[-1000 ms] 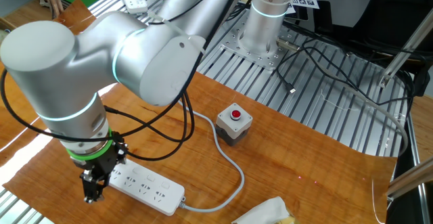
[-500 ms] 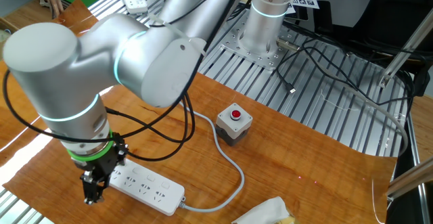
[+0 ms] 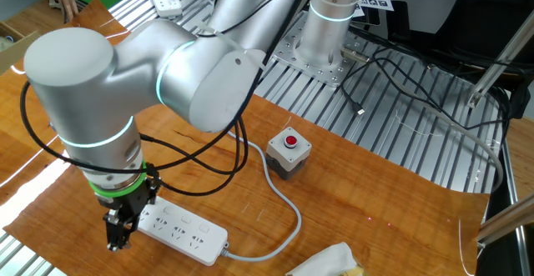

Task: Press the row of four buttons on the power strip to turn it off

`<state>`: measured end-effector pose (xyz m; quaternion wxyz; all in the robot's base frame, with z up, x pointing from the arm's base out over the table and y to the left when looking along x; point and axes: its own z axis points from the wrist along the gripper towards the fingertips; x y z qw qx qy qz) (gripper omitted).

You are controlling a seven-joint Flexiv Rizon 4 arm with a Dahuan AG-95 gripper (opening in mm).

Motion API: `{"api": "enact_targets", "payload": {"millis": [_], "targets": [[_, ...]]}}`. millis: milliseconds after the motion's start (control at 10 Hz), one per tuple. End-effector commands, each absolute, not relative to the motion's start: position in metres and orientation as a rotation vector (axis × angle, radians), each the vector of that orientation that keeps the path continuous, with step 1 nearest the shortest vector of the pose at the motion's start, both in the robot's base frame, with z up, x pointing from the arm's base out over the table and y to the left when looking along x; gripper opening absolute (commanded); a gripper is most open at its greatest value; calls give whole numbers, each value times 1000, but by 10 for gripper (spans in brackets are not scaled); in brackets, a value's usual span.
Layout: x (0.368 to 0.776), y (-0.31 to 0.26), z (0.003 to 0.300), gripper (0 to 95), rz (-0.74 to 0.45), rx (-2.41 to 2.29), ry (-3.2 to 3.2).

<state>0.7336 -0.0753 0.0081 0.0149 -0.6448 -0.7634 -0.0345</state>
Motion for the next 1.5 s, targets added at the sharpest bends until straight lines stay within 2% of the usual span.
{"api": "enact_targets", "payload": {"millis": [100, 300, 600, 700, 1000, 1100, 1500], "targets": [[733, -77, 10, 950, -86, -1965, -2381], [726, -80, 37, 950, -79, -1868, -2379], [718, -81, 54, 950, -72, -1727, -2494], [706, -82, 69, 950, -102, -1479, -2644], [680, -77, 84, 380, -129, -748, -2939], [673, -71, 87, 0, -160, -354, -3017], [654, -41, 83, 0, -75, 116, -3099]]}}
